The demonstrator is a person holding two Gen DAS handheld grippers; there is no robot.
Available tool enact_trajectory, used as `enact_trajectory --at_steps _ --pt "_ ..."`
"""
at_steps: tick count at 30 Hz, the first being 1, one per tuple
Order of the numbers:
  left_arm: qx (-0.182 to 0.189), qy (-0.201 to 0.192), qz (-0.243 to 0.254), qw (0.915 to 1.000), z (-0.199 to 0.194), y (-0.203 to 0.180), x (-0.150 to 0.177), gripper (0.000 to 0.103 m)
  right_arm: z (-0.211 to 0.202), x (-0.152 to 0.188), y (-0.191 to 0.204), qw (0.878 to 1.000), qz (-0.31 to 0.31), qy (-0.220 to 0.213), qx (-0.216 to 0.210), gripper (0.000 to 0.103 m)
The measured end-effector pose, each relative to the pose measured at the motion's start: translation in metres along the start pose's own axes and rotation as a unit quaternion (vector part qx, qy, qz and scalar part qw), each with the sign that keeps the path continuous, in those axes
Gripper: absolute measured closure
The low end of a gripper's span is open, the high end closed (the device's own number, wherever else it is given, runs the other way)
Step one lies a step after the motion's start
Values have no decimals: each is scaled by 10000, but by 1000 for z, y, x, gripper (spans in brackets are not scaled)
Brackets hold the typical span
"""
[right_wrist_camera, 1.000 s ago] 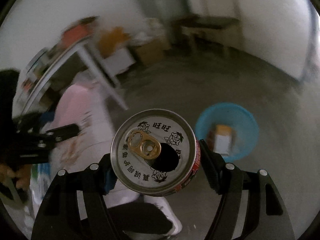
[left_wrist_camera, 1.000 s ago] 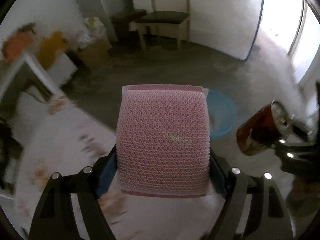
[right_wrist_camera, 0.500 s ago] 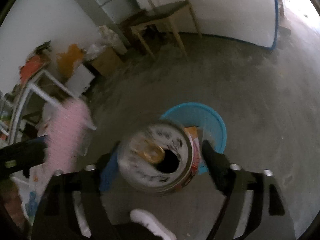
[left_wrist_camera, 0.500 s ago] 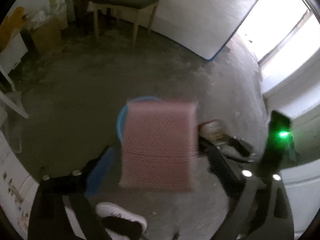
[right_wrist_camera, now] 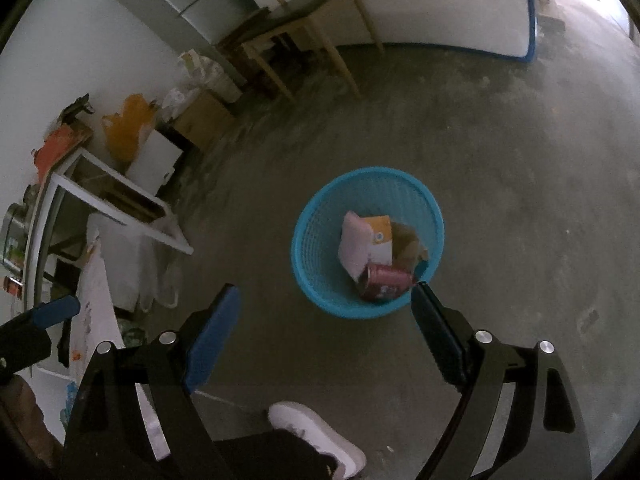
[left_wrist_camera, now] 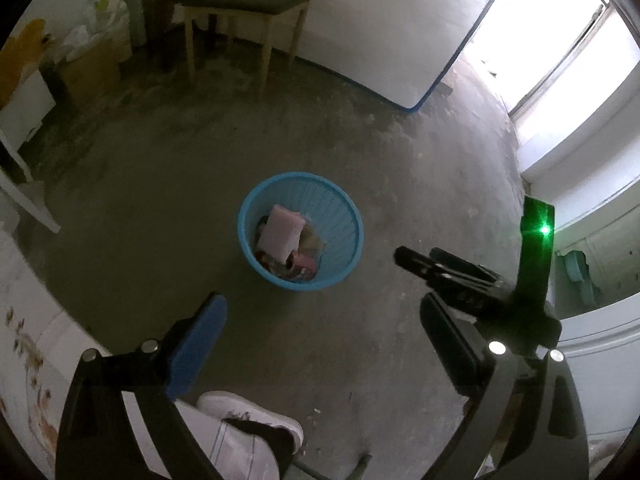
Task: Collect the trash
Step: 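Open both grippers over the wastebasket, dropping sponge and can in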
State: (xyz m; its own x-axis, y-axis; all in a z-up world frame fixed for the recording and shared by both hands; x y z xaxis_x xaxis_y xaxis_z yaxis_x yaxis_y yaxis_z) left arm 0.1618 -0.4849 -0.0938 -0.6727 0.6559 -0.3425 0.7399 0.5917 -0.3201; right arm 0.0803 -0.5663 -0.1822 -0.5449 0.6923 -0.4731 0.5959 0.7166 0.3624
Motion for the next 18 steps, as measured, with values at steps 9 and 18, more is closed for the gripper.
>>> enact_trajectory --at_steps 9,18 --pt "209 -360 -374 9984 -46 26 39 8 -29 20 26 9993 -306 -32 -224 20" --pt "-78 -1282 -648 9896 -125 85 93 8 -37 21 117 9891 -1170 39 -892 20"
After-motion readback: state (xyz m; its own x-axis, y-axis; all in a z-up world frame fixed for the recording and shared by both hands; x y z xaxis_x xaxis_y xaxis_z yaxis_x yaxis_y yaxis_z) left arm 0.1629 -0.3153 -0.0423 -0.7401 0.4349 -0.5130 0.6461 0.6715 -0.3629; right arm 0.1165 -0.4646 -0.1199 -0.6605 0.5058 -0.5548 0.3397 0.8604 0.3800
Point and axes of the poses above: each gripper's, at about its wrist camera, not at the fingertips, and z roughly the way its jaws point, y to its left, x to its underside, the point moved 8 cm from there along z, roughly the way its jaws point, and after that the axes turned 11 degrees about -z, right-handed, at the moved point
